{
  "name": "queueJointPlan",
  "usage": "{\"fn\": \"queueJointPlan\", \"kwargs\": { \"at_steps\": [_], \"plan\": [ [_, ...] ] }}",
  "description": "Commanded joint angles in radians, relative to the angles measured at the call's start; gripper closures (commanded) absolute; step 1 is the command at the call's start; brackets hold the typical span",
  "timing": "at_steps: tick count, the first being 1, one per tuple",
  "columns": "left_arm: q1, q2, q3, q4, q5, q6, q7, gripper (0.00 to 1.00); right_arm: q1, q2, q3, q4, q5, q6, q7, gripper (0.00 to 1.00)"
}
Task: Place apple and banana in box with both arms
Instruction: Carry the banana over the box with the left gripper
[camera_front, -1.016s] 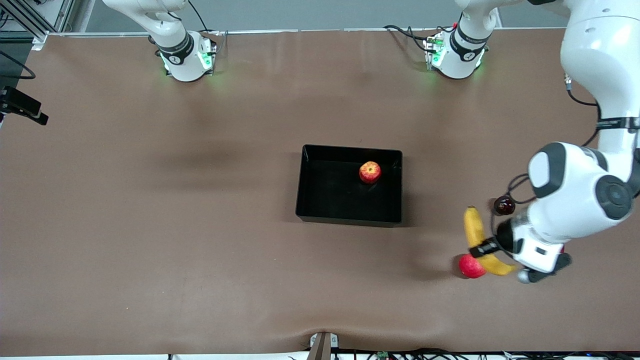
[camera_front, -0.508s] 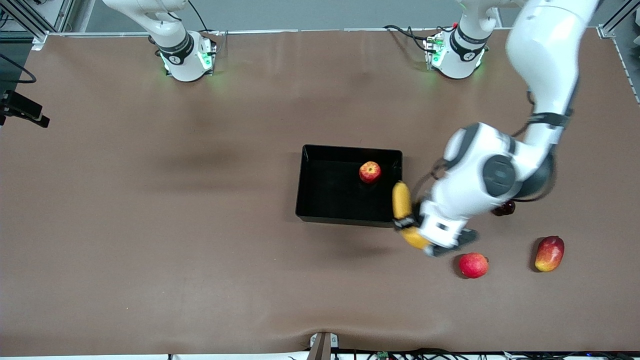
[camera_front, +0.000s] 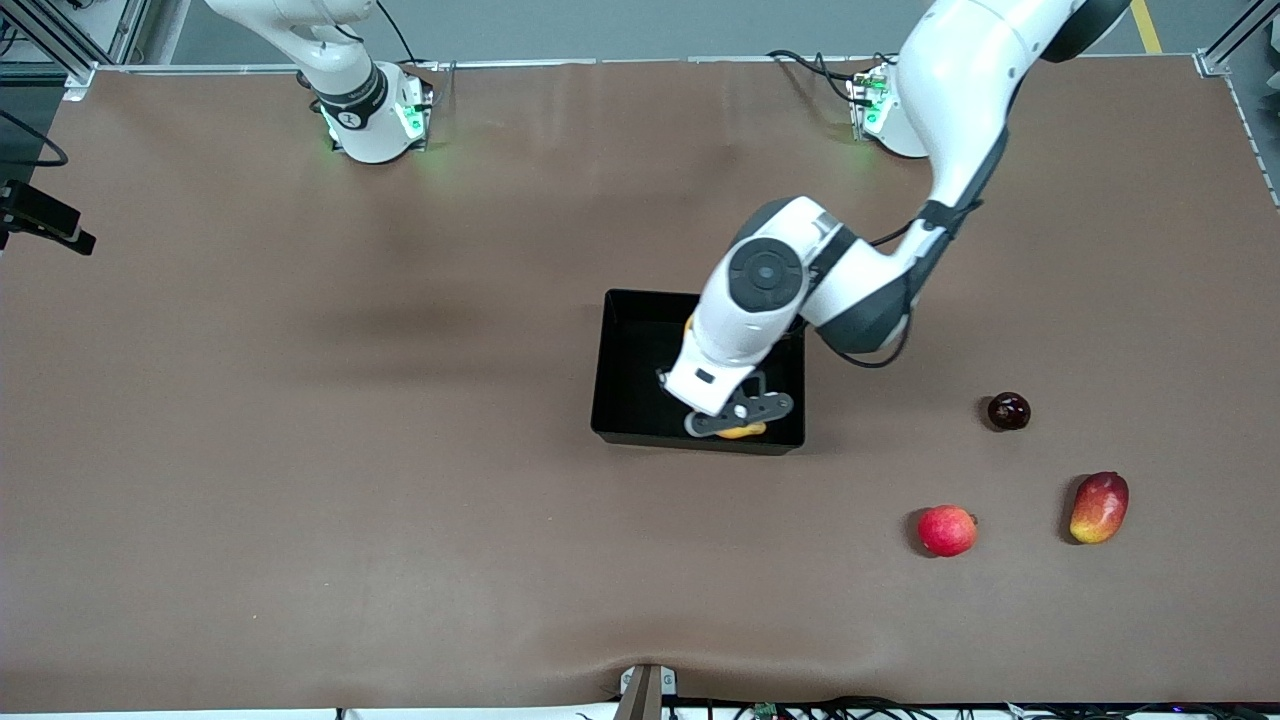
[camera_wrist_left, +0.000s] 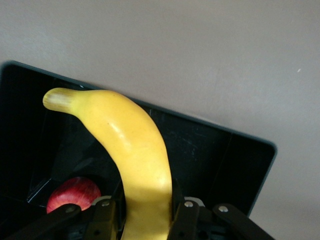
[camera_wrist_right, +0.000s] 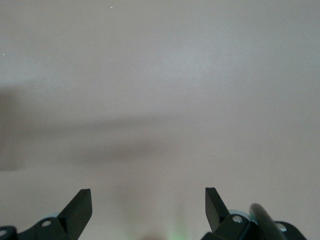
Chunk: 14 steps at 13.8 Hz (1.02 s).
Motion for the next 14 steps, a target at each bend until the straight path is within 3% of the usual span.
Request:
{"fn": "queueJointPlan", "kwargs": {
  "at_steps": [1, 11, 14],
  "plan": [
    [-0.052, 0.027, 0.017, 0.007, 0.042, -0.001, -0.018, 1.00, -0.021, 0.012, 0.011, 0.024, 0.024, -0.014, -0.012, 0.00],
    [-0.086, 0.134, 0.036, 0.005, 0.070, 0.160, -0.023, 1.00, -0.021, 0.012, 0.011, 0.024, 0.024, -0.015, -0.012, 0.00],
    [-0.157, 0.151, 0.108, 0.005, 0.082, 0.212, -0.023, 1.00, -0.024, 0.012, 0.011, 0.024, 0.024, -0.015, -0.012, 0.00]
  ]
}}
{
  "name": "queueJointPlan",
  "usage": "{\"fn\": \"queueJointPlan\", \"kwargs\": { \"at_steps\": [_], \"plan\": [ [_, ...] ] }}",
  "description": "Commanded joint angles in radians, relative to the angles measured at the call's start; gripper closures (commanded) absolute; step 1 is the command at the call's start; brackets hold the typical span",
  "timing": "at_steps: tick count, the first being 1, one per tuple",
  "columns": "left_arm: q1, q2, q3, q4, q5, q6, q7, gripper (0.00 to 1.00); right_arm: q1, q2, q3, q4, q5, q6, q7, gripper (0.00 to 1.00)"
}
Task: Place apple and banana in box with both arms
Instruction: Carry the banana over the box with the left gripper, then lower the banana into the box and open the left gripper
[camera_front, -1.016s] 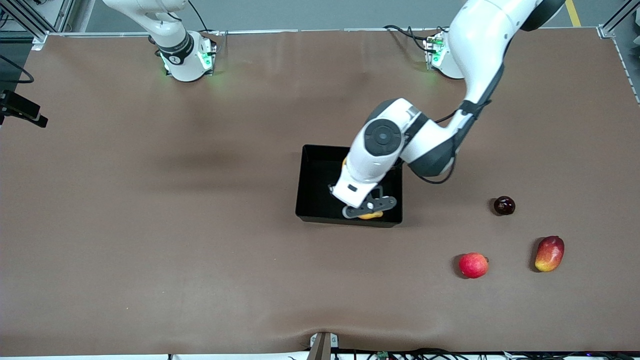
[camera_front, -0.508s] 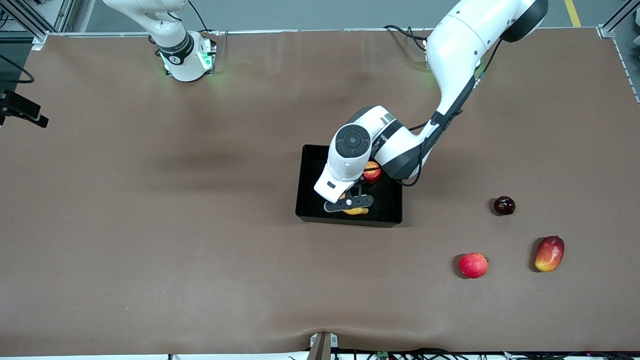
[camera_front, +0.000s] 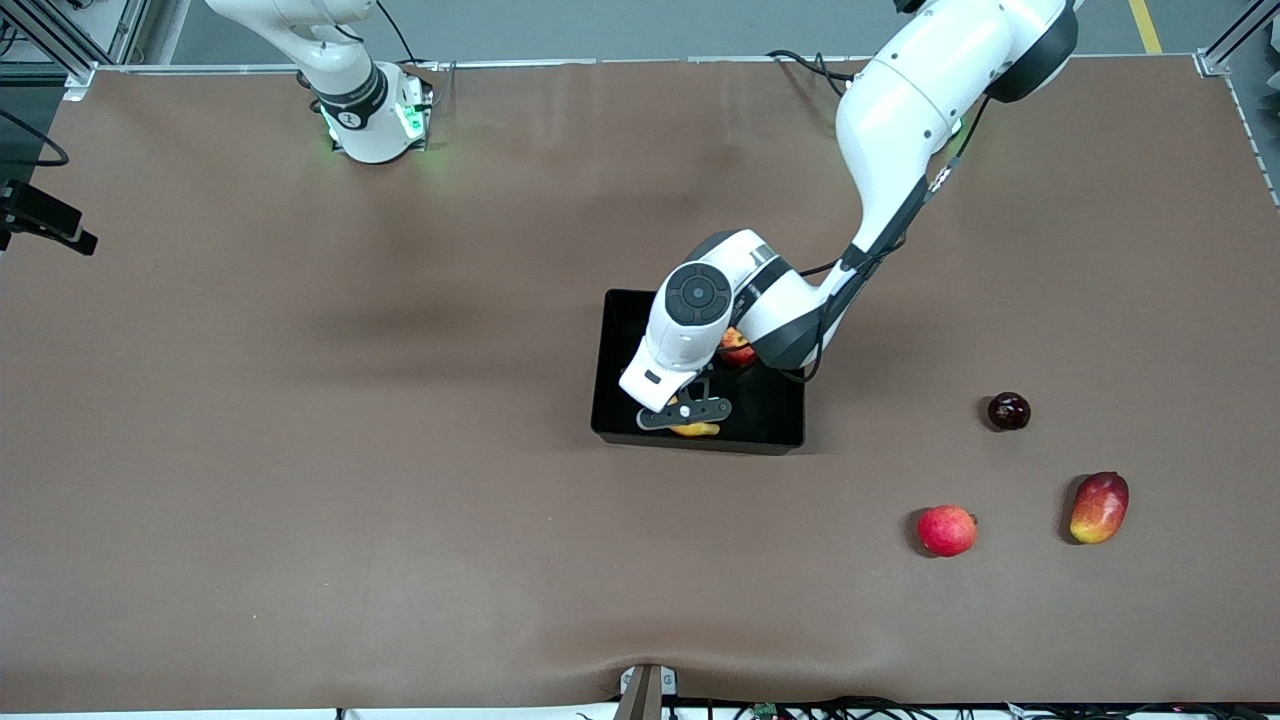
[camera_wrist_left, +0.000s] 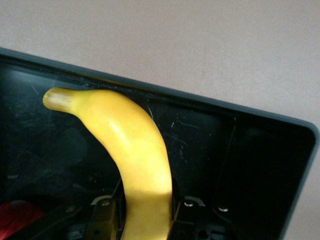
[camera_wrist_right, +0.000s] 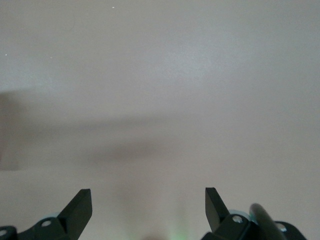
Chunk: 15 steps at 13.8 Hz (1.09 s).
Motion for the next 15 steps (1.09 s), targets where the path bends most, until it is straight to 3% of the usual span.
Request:
{"fn": "queueJointPlan", "kwargs": {
  "at_steps": [1, 5, 7, 8, 10, 13, 15],
  "plan": [
    [-0.066, 0.015, 0.063, 0.010, 0.032, 0.051, -0.026, 1.00, -0.024, 0.012, 0.011, 0.024, 0.019, -0.015, -0.012, 0.00],
    [-0.092, 0.056, 0.079, 0.008, 0.047, 0.071, -0.043, 0.87, -0.029, 0.012, 0.011, 0.022, 0.032, -0.015, -0.014, 0.00],
    [-0.094, 0.069, 0.080, 0.008, 0.056, 0.071, -0.052, 0.63, -0.029, 0.013, 0.011, 0.024, 0.032, -0.015, -0.014, 0.00],
    [-0.094, 0.069, 0.080, 0.008, 0.056, 0.071, -0.052, 0.39, -0.029, 0.013, 0.011, 0.022, 0.032, -0.015, -0.014, 0.00],
    [-0.089, 0.061, 0.080, 0.008, 0.060, 0.069, -0.048, 0.00, -0.029, 0.013, 0.011, 0.022, 0.032, -0.015, -0.014, 0.00],
    [-0.060, 0.004, 0.080, 0.010, 0.064, 0.051, -0.043, 0.00, -0.029, 0.013, 0.011, 0.024, 0.032, -0.015, -0.014, 0.00],
    [-0.037, -0.090, 0.080, 0.011, 0.066, -0.066, -0.042, 0.00, -0.029, 0.013, 0.011, 0.024, 0.032, -0.015, -0.014, 0.00]
  ]
}}
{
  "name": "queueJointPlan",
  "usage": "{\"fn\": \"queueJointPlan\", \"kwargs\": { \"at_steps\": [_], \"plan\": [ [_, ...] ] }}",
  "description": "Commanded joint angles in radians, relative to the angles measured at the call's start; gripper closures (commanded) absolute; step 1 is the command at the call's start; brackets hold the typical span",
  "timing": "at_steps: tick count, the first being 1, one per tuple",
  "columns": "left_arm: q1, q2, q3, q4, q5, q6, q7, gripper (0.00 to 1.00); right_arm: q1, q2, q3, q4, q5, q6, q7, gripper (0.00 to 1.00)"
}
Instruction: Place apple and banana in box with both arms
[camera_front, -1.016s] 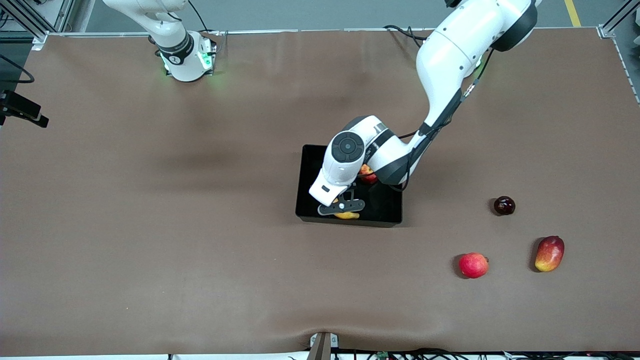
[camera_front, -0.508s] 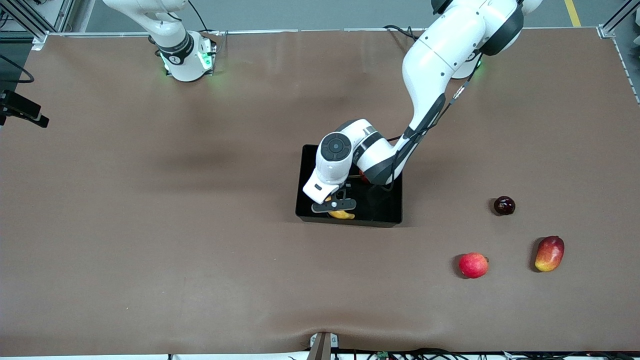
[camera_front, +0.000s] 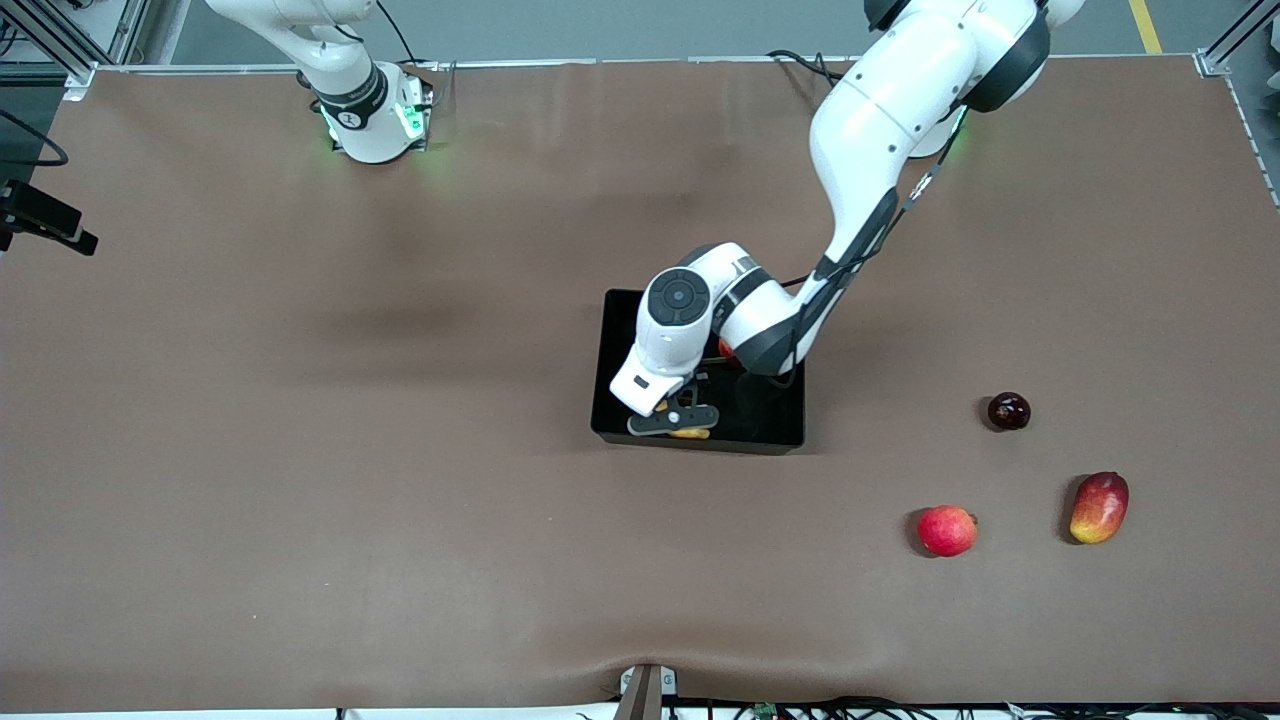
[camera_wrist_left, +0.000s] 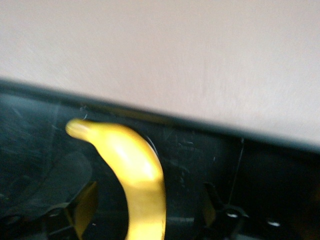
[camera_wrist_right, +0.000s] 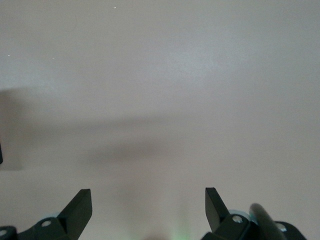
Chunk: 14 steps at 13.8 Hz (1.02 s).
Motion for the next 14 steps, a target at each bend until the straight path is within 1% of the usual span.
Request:
{"fn": "queueJointPlan", "kwargs": {
  "at_steps": [1, 3, 5, 7, 10, 11, 14],
  "plan": [
    [0.034, -0.169, 0.004, -0.024, 0.030, -0.157, -0.022, 0.00, -0.026, 0.013, 0.012, 0.024, 0.023, -0.015, -0.014, 0.00],
    [0.100, -0.268, 0.004, -0.024, 0.032, -0.242, -0.016, 0.00, -0.026, 0.013, 0.012, 0.024, 0.023, -0.015, -0.014, 0.00],
    [0.158, -0.344, 0.002, -0.024, 0.032, -0.309, 0.021, 0.00, -0.026, 0.013, 0.012, 0.024, 0.023, -0.015, -0.014, 0.00],
    [0.218, -0.399, 0.002, -0.024, 0.032, -0.382, 0.102, 0.00, -0.026, 0.013, 0.012, 0.024, 0.023, -0.015, -0.014, 0.00],
    [0.305, -0.473, 0.001, -0.024, 0.015, -0.455, 0.186, 0.00, -0.023, 0.013, 0.010, 0.024, 0.018, -0.017, -0.018, 0.00],
    [0.342, -0.490, -0.007, -0.024, 0.004, -0.480, 0.244, 0.00, -0.021, 0.011, 0.012, 0.024, 0.012, -0.018, -0.017, 0.00],
    [0.437, -0.546, -0.009, -0.024, -0.065, -0.549, 0.427, 0.00, -0.018, 0.005, 0.012, 0.016, 0.008, -0.026, -0.015, 0.00]
  ]
}}
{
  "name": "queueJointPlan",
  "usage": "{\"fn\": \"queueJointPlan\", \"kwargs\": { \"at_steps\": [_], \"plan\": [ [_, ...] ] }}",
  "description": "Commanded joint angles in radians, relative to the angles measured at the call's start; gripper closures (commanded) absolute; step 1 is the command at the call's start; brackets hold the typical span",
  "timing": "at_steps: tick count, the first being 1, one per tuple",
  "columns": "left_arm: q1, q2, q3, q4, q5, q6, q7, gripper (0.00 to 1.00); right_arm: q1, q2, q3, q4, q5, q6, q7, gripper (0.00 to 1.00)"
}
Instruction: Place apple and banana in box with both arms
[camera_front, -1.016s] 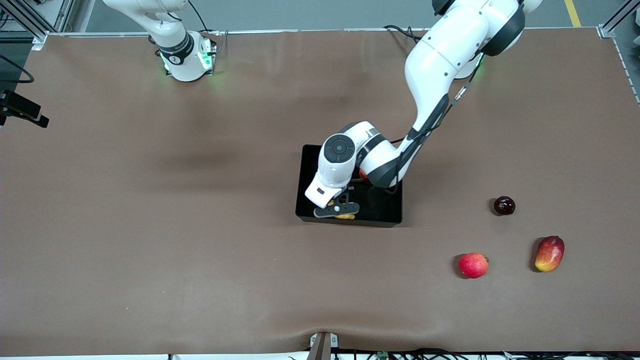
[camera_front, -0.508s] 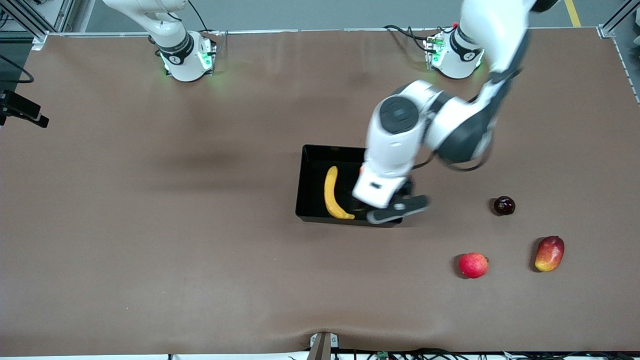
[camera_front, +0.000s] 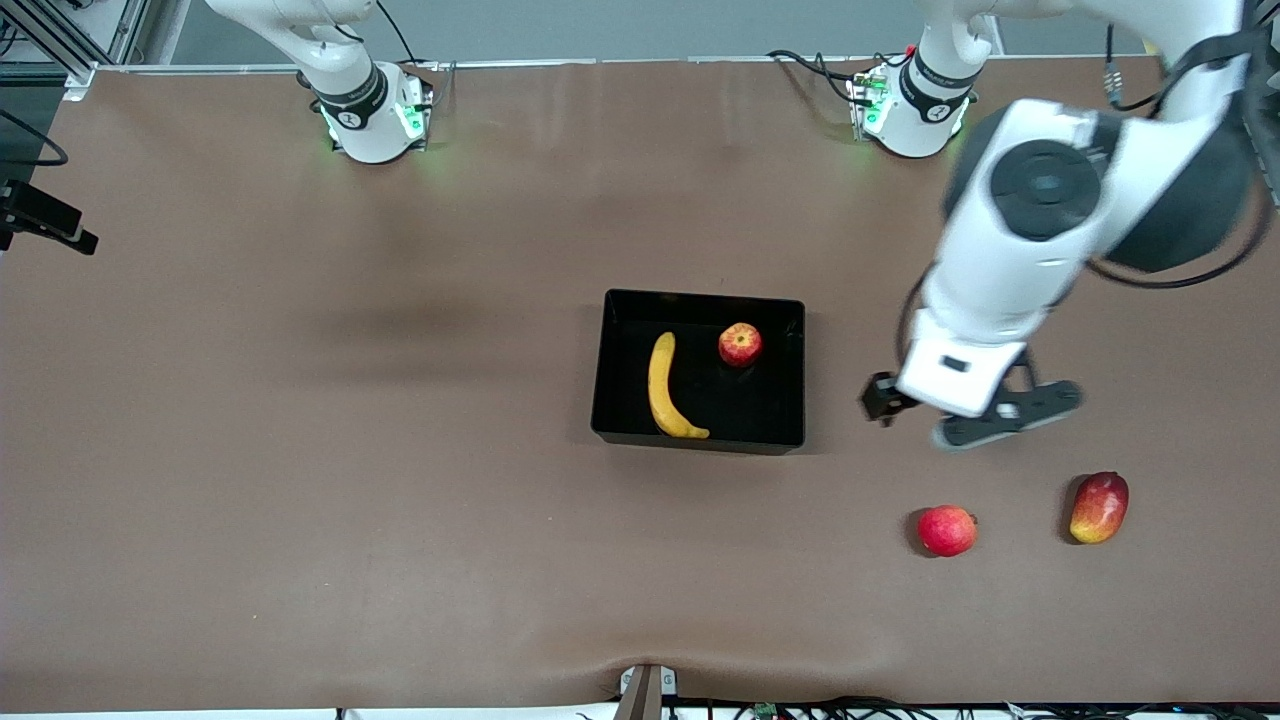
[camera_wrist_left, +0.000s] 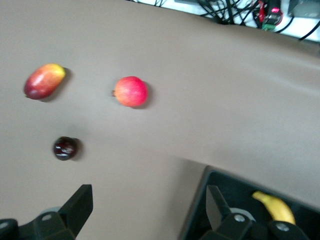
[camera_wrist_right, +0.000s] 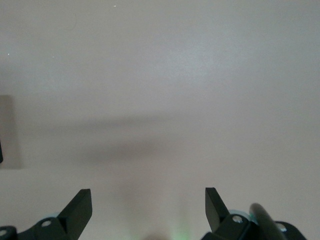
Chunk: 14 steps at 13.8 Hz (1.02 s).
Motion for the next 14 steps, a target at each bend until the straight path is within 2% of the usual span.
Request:
{"fn": "queueJointPlan", "kwargs": {
  "at_steps": [1, 3, 9, 11, 12, 14],
  "plan": [
    [0.085, -0.077, -0.011, -0.035, -0.084, -0.052, 0.130, 0.00, -0.017, 0.003, 0.011, 0.016, 0.005, -0.019, -0.013, 0.00],
    [0.137, -0.114, -0.011, -0.035, -0.130, -0.093, 0.196, 0.00, -0.017, 0.000, 0.011, 0.010, 0.005, -0.019, -0.013, 0.00],
    [0.163, -0.186, -0.006, -0.036, -0.133, -0.199, 0.269, 0.00, -0.017, -0.003, 0.013, 0.004, -0.001, -0.019, -0.016, 0.00],
    [0.188, -0.201, -0.003, -0.039, -0.139, -0.216, 0.350, 0.00, -0.018, -0.003, 0.013, 0.004, -0.001, -0.020, -0.016, 0.00],
    [0.189, -0.233, 0.007, -0.065, -0.162, -0.217, 0.408, 0.00, -0.018, -0.003, 0.013, 0.004, -0.001, -0.020, -0.016, 0.00],
    [0.169, -0.305, 0.079, -0.152, -0.196, -0.208, 0.459, 0.00, -0.022, -0.001, 0.011, 0.004, -0.001, -0.022, -0.017, 0.00]
  ]
}}
